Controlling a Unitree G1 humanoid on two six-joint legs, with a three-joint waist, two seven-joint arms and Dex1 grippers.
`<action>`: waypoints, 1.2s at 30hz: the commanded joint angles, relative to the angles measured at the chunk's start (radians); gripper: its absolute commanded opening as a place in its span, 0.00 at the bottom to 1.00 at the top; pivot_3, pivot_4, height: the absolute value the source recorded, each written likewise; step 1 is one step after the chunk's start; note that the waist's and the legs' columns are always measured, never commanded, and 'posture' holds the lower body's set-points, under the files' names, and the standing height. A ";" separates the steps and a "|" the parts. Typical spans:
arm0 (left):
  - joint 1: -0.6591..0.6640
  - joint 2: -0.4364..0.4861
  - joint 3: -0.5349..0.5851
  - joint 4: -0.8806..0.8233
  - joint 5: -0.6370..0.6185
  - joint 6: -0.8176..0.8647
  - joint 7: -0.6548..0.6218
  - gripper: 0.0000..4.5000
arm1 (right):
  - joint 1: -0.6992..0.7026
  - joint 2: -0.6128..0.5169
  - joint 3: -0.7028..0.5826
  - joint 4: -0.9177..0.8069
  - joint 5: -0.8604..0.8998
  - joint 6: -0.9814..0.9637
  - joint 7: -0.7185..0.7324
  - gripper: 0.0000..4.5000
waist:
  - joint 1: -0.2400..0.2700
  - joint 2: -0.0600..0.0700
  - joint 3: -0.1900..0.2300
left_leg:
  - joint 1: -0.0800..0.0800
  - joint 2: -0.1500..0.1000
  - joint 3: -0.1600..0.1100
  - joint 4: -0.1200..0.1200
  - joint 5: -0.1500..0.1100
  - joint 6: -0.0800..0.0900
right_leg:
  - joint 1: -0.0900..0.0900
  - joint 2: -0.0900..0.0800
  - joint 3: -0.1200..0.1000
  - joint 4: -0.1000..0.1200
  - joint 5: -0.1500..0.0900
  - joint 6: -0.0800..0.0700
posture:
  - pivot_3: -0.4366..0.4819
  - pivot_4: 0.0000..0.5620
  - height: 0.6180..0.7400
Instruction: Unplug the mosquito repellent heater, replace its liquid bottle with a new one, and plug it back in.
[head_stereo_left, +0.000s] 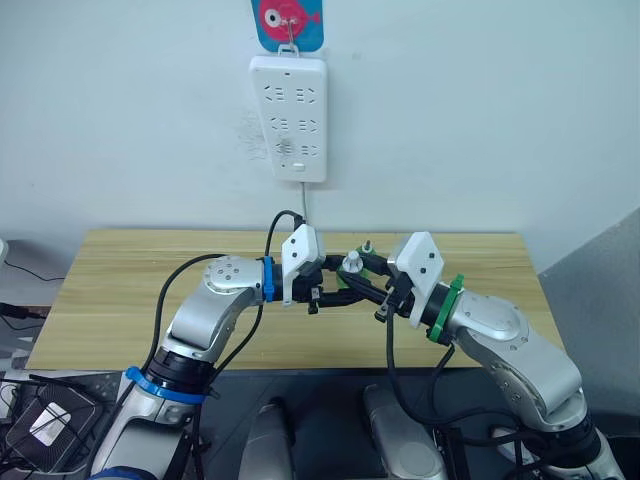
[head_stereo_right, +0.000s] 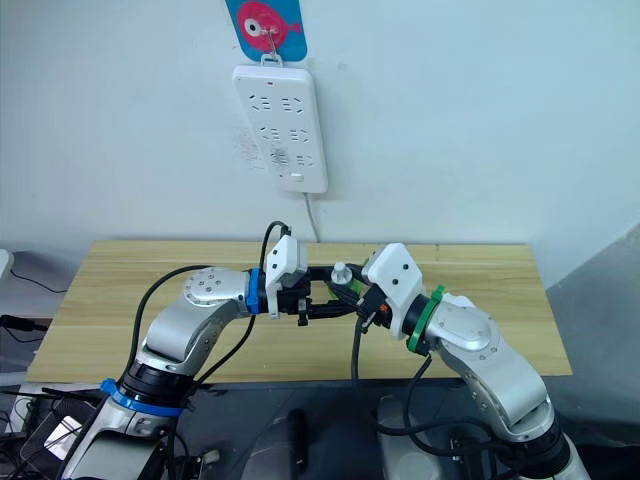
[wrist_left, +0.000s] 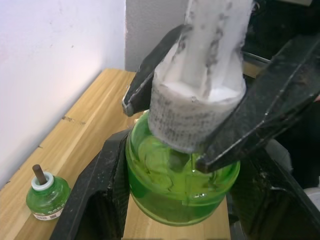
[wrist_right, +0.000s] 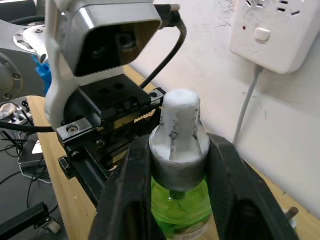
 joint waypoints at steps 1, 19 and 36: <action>0.010 0.041 -0.006 -0.078 -0.039 0.013 -0.067 0.52 | 0.011 -0.055 -0.015 0.042 0.060 -0.104 0.169 0.24 | -0.001 0.000 0.000 | 0.000 0.000 0.000 0.000 0.000 0.000 | 0.000 0.000 0.000 0.000 0.000 0.000 | 0.21 0.40 1.00; 0.024 0.053 -0.028 -0.034 0.006 -0.130 -0.105 0.52 | -0.123 -0.266 -0.156 0.180 0.222 -0.159 0.522 0.88 | -0.001 0.000 -0.001 | 0.007 0.000 0.001 -0.003 0.000 0.001 | 0.007 0.000 0.001 -0.001 -0.001 0.001 | 0.21 0.40 1.00; 0.033 -0.004 -0.041 -0.021 0.008 -0.148 -0.068 0.52 | -0.006 -0.092 -0.151 0.052 0.094 -0.068 0.120 1.00 | -0.006 0.001 -0.010 | 0.009 0.000 0.005 -0.002 0.000 0.001 | 0.007 0.000 0.004 -0.001 -0.001 0.001 | 0.18 0.39 1.00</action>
